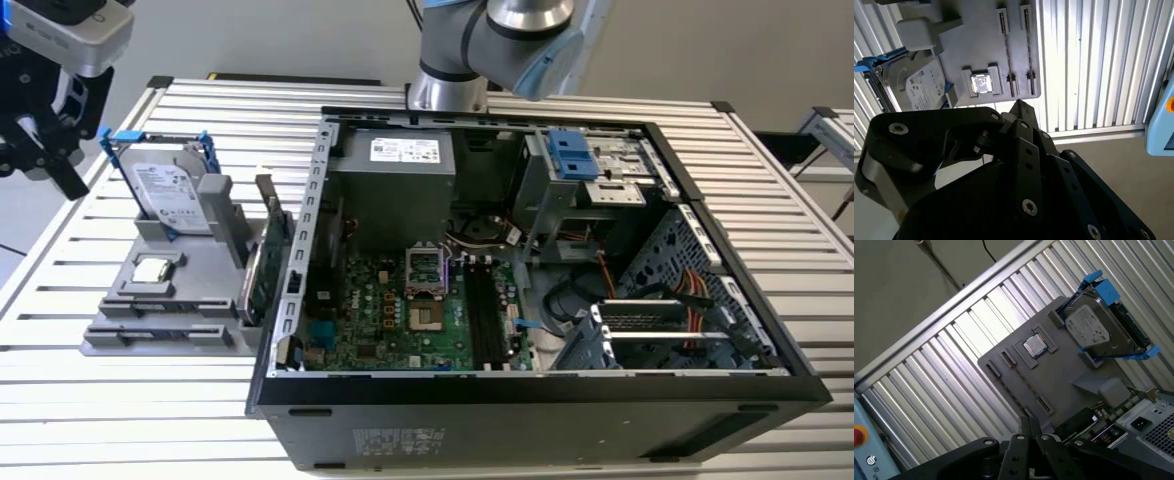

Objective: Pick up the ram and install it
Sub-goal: 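Pick up the ram and move it above insertion slot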

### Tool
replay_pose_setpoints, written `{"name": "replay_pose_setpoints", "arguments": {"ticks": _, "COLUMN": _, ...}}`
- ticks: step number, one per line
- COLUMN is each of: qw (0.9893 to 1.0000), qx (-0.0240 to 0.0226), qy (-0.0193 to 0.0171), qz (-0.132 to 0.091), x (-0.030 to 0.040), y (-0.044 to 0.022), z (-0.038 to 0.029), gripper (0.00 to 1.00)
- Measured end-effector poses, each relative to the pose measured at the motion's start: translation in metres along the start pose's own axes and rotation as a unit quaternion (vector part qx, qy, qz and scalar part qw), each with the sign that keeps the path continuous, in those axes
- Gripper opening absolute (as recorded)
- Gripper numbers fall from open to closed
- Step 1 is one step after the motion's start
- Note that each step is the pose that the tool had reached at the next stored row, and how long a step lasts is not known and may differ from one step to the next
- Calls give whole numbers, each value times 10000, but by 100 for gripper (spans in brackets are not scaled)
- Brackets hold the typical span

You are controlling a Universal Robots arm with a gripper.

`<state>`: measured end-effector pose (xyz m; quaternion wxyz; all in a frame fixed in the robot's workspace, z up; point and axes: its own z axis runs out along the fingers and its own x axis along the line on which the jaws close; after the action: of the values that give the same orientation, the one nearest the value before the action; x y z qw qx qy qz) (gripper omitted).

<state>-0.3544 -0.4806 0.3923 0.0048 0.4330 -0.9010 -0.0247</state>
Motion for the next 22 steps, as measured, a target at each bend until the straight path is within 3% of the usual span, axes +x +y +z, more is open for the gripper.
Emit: {"name": "replay_pose_setpoints", "arguments": {"ticks": 22, "qw": 9993, "qx": -4, "qy": 18, "qz": -383, "x": -10, "y": 11, "z": 1, "gripper": 0}}
